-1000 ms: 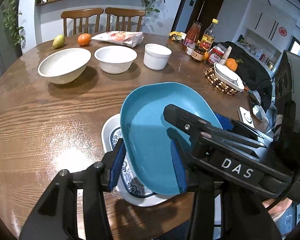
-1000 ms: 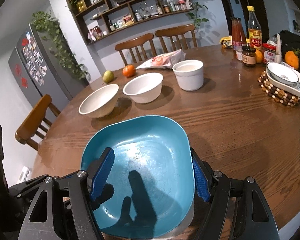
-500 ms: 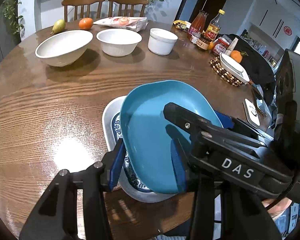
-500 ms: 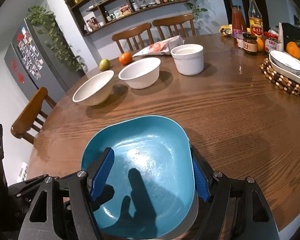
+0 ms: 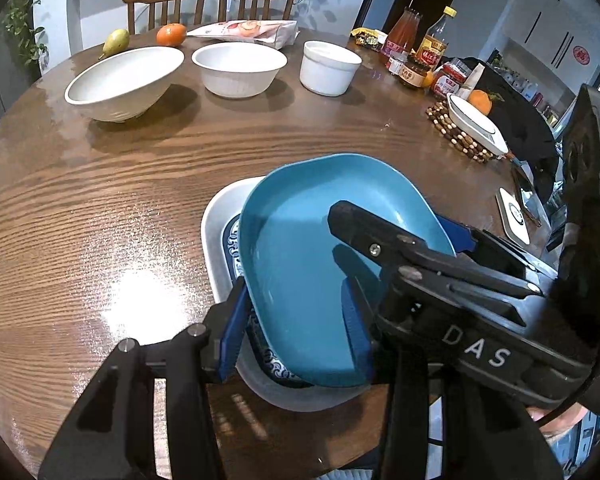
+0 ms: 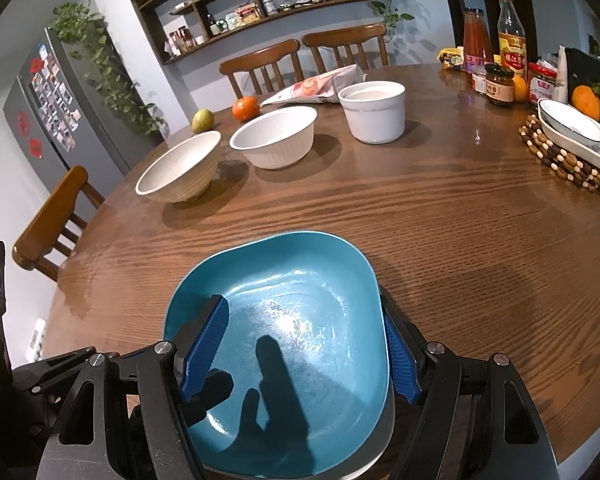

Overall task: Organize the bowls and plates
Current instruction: 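Lower the teal plate onto the stacked patterned plates, then open both grippers and withdraw from the teal plate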

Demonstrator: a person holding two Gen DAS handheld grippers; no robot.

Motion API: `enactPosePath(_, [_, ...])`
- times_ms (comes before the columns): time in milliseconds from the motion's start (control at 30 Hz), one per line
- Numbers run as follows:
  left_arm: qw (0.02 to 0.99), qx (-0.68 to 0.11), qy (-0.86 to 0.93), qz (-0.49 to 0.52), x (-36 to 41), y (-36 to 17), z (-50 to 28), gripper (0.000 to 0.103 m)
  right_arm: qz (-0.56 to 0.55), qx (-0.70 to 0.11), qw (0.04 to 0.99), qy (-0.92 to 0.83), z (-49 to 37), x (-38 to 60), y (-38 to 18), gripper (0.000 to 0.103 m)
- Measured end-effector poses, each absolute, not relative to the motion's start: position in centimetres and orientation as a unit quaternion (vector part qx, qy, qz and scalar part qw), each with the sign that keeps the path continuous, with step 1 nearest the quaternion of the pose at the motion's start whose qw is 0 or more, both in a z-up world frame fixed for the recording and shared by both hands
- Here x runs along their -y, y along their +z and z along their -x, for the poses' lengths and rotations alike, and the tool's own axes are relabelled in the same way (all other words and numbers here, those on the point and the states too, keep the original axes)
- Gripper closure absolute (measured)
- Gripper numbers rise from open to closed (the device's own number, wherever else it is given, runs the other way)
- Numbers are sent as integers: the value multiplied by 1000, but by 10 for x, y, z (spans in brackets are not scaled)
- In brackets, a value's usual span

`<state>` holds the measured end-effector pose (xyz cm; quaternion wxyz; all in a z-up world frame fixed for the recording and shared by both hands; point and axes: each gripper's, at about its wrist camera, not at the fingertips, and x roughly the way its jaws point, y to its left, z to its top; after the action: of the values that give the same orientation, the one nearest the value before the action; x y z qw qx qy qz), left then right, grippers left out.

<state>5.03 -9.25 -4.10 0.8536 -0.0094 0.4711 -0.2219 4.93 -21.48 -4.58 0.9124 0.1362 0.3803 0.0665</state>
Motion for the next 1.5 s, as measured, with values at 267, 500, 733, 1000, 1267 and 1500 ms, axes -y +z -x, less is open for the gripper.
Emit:
enactPosePath(267, [852, -476, -218, 6, 93, -44, -52, 57, -134, -383, 911, 67, -50, 214, -47, 28])
enactPosePath(500, [852, -478, -216, 5, 93, -44, -52, 56, -134, -385, 911, 68, -50, 214, -48, 28])
enactPosePath(733, [852, -476, -216, 4, 96, -42, -50, 48, -138, -384, 910, 71, -48, 215, -48, 28])
enactPosePath(1000, [868, -451, -208, 0, 92, -28, -44, 37, -133, -373, 917, 56, -44, 220, -38, 28])
enactPosePath(1267, [879, -427, -211, 8, 82, -10, -44, 33, -133, -348, 926, 59, -41, 224, -20, 22])
enactPosePath(1500, [890, -407, -202, 25, 67, 7, -48, 25, -124, -331, 933, 69, -47, 220, -1, 17])
